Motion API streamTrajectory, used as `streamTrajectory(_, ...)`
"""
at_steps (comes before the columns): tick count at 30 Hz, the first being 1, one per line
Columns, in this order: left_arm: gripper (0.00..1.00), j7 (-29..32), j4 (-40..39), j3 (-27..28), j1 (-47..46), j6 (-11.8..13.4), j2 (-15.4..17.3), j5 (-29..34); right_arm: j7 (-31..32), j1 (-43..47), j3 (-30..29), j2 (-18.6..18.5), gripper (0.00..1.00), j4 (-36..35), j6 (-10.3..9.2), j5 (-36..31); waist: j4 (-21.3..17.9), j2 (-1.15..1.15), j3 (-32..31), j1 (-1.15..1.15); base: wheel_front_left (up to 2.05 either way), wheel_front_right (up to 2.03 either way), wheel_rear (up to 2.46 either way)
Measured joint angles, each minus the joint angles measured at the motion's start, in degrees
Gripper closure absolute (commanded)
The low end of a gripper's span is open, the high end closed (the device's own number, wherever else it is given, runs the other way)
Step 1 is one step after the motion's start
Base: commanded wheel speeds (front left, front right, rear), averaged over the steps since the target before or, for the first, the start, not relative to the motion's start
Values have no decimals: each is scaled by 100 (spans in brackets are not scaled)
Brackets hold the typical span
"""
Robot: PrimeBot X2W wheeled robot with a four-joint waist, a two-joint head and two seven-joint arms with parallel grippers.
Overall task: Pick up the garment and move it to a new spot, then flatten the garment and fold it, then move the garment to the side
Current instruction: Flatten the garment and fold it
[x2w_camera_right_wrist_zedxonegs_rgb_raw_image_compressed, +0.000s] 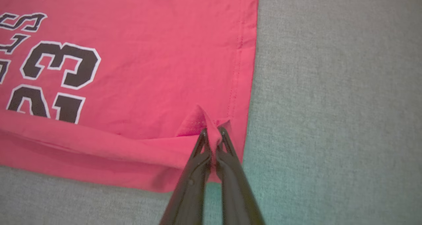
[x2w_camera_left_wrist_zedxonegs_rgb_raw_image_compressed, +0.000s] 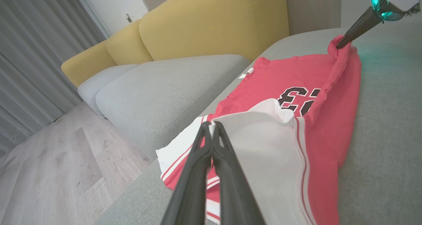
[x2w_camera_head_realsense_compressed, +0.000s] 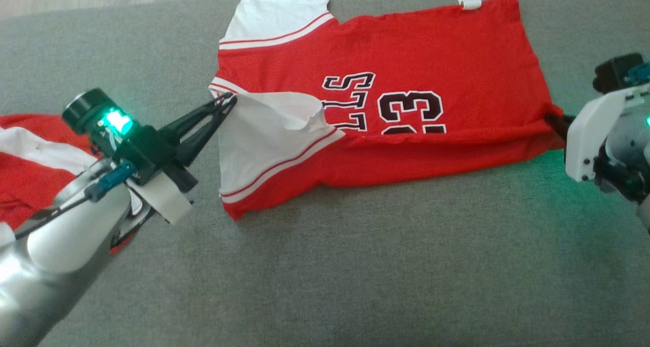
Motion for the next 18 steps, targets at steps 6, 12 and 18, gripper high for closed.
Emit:
streamTrajectory(6, 96, 0, 458, -135, -347, -1, -110, -238, -189, -310, -11, 101, 0, 265, 0, -34, 15, 0, 170, 0, 0, 0, 0)
streamTrajectory(12, 0, 0, 1125, -108, -569, 54, -554, -308, -602, -481, -177, 193, 0, 633, 0, -35, 106, 0, 234, 0, 0, 0, 0)
streamTrajectory(18, 0, 0, 831, 929, -572, 501, -940, -257, -1745, -603, -583, 202, 0, 818, 0, -135, 178, 0, 143, 0, 0, 0, 0)
